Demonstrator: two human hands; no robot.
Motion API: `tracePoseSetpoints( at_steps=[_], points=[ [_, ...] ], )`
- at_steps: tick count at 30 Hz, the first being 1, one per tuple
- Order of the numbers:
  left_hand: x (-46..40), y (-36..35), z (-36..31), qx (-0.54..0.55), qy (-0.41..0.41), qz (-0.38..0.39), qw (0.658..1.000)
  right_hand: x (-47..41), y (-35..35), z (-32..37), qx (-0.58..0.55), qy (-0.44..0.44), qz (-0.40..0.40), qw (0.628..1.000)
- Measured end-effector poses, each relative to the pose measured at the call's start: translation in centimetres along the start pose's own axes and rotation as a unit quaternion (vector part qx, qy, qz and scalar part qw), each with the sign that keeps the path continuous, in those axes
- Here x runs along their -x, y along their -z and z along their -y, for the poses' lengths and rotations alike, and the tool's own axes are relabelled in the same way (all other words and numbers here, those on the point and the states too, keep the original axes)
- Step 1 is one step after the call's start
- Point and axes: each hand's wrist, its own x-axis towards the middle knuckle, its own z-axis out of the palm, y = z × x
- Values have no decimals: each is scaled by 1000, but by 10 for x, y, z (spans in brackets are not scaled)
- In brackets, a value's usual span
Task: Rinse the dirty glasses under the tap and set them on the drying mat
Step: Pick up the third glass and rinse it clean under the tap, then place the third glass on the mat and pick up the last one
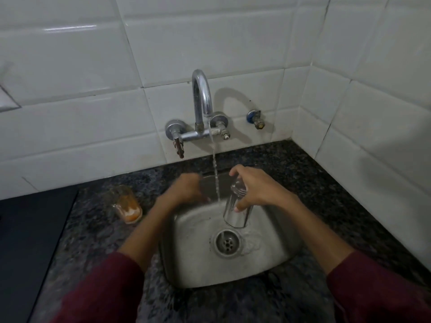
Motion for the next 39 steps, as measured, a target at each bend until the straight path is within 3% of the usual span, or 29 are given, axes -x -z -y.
tracePoseSetpoints(
  at_steps=[1,3,7,11,16,20,23,27,30,34,39],
  points=[
    [14,-9,-7,60,-56,40,996,2,-1,4,-17,10,-8,1000],
    [36,-29,-17,136,-114,43,983,6,-6,14,-52,29,-32,998],
    [45,-59,-9,270,-84,-79,956,3,-35,28,-191,41,-116,974],
    [47,-70,7,316,-20,-156,936,-4,-85,39,-346,-35,-156,925],
    [53,-53,36,334,-17,-165,928,-25,-92,81,-334,-91,-179,921],
    [80,-7,97,402,-31,-218,889,-56,-76,156,-326,-18,-198,924],
    [118,21,166,400,12,-300,866,-90,-79,229,-338,53,-164,925],
    [188,30,277,320,141,-350,869,-145,-127,339,-354,125,-71,924],
    [231,16,359,228,273,-288,889,-180,-186,419,-369,158,16,916],
    [272,-10,435,140,419,-170,881,-212,-263,500,-373,185,93,905],
    [293,-32,470,96,463,-122,873,-237,-319,555,-326,191,161,912]
  ],
)
